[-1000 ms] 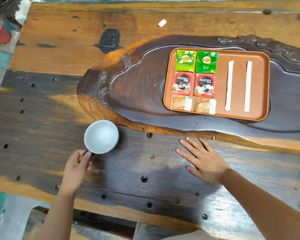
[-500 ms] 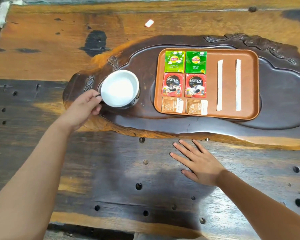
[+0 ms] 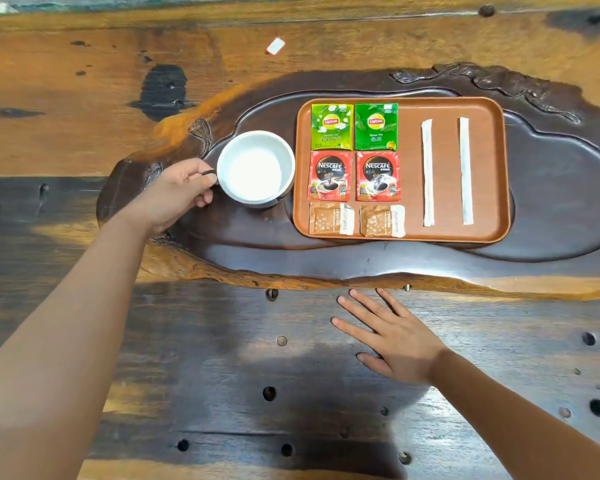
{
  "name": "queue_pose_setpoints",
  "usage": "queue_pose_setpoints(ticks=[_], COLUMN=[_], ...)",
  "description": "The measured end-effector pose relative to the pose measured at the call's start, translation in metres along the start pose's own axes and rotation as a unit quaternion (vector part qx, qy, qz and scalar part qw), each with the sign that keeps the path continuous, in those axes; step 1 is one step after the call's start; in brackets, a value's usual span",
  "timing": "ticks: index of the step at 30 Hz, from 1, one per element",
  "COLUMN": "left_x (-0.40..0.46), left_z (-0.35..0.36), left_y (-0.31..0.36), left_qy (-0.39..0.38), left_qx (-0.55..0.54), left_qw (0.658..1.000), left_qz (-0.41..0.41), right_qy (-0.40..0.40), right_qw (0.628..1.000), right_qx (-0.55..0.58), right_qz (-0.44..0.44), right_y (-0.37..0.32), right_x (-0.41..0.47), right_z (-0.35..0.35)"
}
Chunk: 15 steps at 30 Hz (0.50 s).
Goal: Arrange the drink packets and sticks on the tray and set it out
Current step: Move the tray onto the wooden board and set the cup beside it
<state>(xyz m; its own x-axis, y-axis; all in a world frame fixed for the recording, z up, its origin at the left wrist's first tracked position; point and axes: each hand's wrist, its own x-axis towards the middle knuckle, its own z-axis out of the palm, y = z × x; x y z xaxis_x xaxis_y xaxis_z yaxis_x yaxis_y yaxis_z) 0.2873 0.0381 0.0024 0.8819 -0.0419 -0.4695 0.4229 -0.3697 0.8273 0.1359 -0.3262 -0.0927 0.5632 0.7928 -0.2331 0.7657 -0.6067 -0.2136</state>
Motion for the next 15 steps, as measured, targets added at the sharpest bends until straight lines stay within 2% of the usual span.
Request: queue_pose_setpoints(ticks=[8, 15], left_x=[-0.0011, -0.0012], left_z=[0.0028, 0.0012], left_y=[0.0053, 0.0064], left_qy=[0.064, 0.061], left_qx=[-0.058, -0.054], left_qw=[0.996, 0.997], left_qz=[-0.001, -0.004], right_qy=[-0.005, 0.0], right_qw=[1.0, 1.0], right_qx=[0.009, 0.007], right_qz=[0.005, 0.002], right_y=[0.0004, 0.0004], right_x=[-0.0001, 0.0], right_z=[-0.0004, -0.001])
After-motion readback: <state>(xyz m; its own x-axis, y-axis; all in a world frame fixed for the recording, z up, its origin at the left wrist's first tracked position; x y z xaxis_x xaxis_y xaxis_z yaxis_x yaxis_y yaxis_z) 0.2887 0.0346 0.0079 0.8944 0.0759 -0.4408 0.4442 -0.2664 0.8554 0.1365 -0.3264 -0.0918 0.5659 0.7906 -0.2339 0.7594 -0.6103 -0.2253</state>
